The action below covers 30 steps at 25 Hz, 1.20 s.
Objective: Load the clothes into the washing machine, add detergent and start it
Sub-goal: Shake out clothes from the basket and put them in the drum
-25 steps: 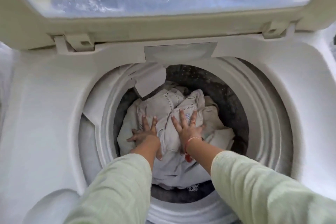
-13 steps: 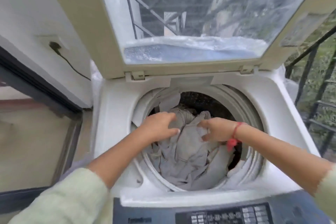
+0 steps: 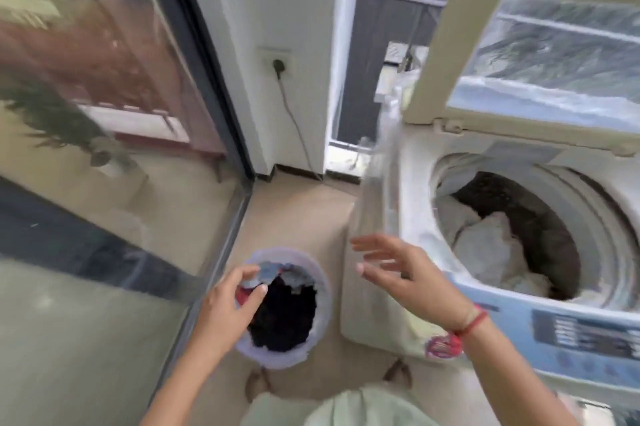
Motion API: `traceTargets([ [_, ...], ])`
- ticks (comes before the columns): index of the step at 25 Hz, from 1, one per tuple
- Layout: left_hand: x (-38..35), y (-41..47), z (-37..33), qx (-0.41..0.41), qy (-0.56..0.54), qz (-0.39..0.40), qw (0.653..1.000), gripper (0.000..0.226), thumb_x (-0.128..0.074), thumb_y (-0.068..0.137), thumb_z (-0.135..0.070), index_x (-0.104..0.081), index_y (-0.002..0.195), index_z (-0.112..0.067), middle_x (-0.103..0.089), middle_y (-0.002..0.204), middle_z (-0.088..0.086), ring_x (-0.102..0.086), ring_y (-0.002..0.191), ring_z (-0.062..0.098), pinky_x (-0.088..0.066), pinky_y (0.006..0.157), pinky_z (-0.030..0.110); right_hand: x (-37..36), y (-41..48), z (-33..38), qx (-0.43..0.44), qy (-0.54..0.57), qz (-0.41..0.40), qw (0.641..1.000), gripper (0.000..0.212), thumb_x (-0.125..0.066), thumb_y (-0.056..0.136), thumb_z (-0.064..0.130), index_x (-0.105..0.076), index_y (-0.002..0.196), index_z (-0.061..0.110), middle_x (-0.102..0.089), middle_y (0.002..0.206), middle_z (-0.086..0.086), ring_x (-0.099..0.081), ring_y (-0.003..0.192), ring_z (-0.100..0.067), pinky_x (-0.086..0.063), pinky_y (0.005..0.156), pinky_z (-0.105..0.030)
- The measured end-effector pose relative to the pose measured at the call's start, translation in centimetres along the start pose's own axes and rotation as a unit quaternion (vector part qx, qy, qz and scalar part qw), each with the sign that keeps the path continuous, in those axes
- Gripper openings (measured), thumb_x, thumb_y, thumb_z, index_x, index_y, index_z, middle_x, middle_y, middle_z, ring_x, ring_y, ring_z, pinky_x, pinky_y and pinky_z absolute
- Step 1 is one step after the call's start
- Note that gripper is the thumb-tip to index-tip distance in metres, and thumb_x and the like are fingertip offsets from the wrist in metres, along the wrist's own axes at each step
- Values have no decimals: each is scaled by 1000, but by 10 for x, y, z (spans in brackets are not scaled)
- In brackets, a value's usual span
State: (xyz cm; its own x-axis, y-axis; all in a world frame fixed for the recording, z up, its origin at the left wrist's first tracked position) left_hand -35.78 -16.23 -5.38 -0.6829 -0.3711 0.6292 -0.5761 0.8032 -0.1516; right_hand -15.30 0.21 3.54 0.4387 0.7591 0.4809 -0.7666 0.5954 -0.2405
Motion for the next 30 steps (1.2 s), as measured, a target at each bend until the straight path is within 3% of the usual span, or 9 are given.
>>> traceTargets([
  [3,22,-26,111,100,-6,48,994,17,-61,73,-46,-52,87,-41,-65,90,-8,-64,91,15,-43,80,18,-105,38,1,8,-71,86,994,33,-63,88,27,-58,120,25,-55,111,25,-53,102,13,-37,86,-3],
  [7,32,-32,200,180,7,69,981,18,-71,81,-20,-63,97,-20,-68,95,5,-65,97,21,-43,82,25,-212,85,-62,-67,-109,168,977,36,-61,89,25,-57,124,16,-60,123,2,-57,111,-14,-43,98,-26],
  [10,8,-19,250,208,36,110,971,28,-68,84,-15,-62,110,-6,-66,107,9,-62,101,19,-37,81,21,-269,108,-127,-152,-97,179,967,32,-60,90,20,-59,120,11,-62,120,-1,-60,109,-17,-44,92,-21],
  [15,-73,26,339,161,125,170,964,59,-37,76,-50,-59,116,-14,-61,113,7,-56,109,29,-43,95,38,-362,153,-272,-246,-133,201,939,34,-63,88,22,-59,119,10,-62,123,-7,-58,110,-21,-46,95,-29],
  [21,-191,65,404,4,243,246,938,50,-54,87,-18,-43,135,-14,-39,142,7,-24,141,25,-16,115,35,-464,174,-417,-301,-221,261,890,87,-66,73,58,-29,144,23,-35,143,-6,-37,130,-29,-38,104,-43],
  [23,-213,64,423,-3,293,233,927,60,-61,85,-21,-38,139,-13,-32,149,8,-17,144,27,-9,116,32,-493,178,-432,-289,-169,215,918,76,-66,78,51,-35,142,23,-31,147,-3,-34,133,-27,-35,106,-42],
  [25,-224,59,437,-3,358,212,909,77,-76,69,-29,-45,136,-10,-39,146,11,-30,139,30,-20,112,38,-503,184,-429,-257,-84,117,956,39,-63,86,27,-54,121,13,-46,136,-6,-44,125,-26,-38,100,-34],
  [27,-226,56,440,1,406,202,891,90,-82,59,-34,-46,137,-9,-44,143,12,-36,136,30,-24,111,45,-486,181,-412,-271,17,-17,962,8,-54,88,8,-53,96,9,-61,98,-7,-59,91,-19,-42,77,-32],
  [30,-216,58,431,44,366,222,903,93,-70,77,-32,-15,149,-11,-18,156,9,-10,145,27,-2,116,39,-424,171,-364,-268,97,-170,943,7,-45,91,3,-44,89,10,-49,68,6,-45,60,-4,-36,59,-27],
])
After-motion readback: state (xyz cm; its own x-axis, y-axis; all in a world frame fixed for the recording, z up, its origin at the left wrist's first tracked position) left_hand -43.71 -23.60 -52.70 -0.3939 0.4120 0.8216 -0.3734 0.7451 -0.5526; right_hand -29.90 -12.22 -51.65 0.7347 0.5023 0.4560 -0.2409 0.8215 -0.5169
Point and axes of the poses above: each hand's wrist, its own y-axis towards the middle knuckle, its own x-axis out of the back of the hand, z = x × y, the point moved 6 cm from there along y, towards the middle knuckle
